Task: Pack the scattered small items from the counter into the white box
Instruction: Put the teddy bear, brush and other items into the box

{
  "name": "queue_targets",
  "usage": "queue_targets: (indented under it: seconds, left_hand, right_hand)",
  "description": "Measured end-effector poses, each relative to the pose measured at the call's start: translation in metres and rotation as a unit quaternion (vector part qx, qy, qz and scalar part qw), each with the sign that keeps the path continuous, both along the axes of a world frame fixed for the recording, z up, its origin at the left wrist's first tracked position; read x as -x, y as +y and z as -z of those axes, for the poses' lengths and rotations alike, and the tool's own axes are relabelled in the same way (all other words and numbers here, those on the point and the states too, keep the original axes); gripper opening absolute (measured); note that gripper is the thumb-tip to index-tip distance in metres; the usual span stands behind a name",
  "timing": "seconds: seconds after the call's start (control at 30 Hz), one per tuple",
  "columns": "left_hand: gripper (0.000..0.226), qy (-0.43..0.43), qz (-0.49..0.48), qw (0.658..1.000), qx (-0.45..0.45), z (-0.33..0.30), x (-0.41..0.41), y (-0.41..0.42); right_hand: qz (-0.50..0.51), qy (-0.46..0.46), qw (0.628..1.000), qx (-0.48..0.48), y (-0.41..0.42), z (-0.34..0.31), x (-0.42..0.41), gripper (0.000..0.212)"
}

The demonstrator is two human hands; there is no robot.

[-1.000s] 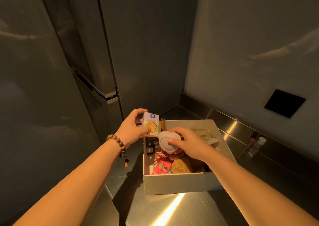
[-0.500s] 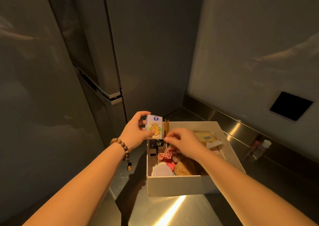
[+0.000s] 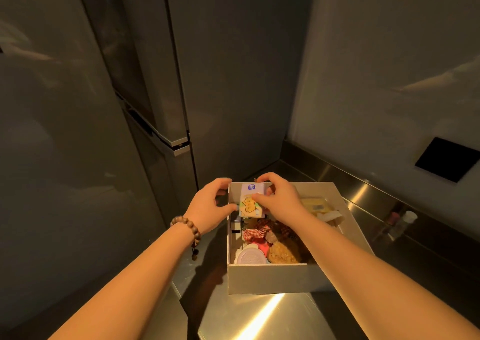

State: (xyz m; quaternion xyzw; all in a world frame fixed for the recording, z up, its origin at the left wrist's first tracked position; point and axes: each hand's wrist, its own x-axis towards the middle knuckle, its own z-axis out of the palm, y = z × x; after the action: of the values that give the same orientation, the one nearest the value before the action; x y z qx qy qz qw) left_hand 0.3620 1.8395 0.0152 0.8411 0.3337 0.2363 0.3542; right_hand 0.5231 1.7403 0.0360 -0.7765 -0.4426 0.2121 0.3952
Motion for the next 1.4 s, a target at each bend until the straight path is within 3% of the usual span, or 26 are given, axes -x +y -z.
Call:
queue_targets:
  seconds: [0.17,0.23,0.37,0.6,0.83,1.03,1.17,1.4]
  left_hand:
    - [0.063,0.101,0.016,0.995,-0.014,0.047,0.018,-0.008]
    - [0.059,0.090,0.020,0.996,0.018,0.057,0.019,-0.013]
    - [0.076,0.046,0.022,0.996,0.070,0.059,0.019,-0.018]
    - [0.053,0.054,0.008,0.996,0.077,0.062,0.015,-0.023]
    - [0.049,0.075,0.007,0.995,0.066,0.050,0.010,-0.026]
    - [0.049,0.101,-0.071,0.992,-0.037,0.019,-0.019,-0.049]
    - [0.052,0.073,-0.030,0.994,-0.075,0.004,-0.051,-0.078]
    - [0.053,0.018,0.083,0.994,-0.065,-0.008,-0.138,-0.165]
  right_hand:
    - [-0.034,-0.113,0.988,0.099,0.015,0.024,0.018,0.036]
    - [-0.035,-0.129,0.982,0.133,0.022,0.033,0.026,0.037]
    - [-0.042,-0.121,0.979,0.161,0.034,0.044,0.034,0.036]
    - [-0.046,-0.070,0.988,0.129,0.029,0.053,0.036,0.036]
    - [-0.034,-0.119,0.988,0.093,-0.006,0.039,0.021,0.035]
    - [0.046,-0.154,0.986,0.052,-0.067,0.033,-0.013,0.040]
    - [0.083,-0.148,0.985,0.023,-0.120,0.037,-0.047,0.042]
    - [0.183,-0.101,0.978,0.009,-0.230,0.052,-0.097,0.040]
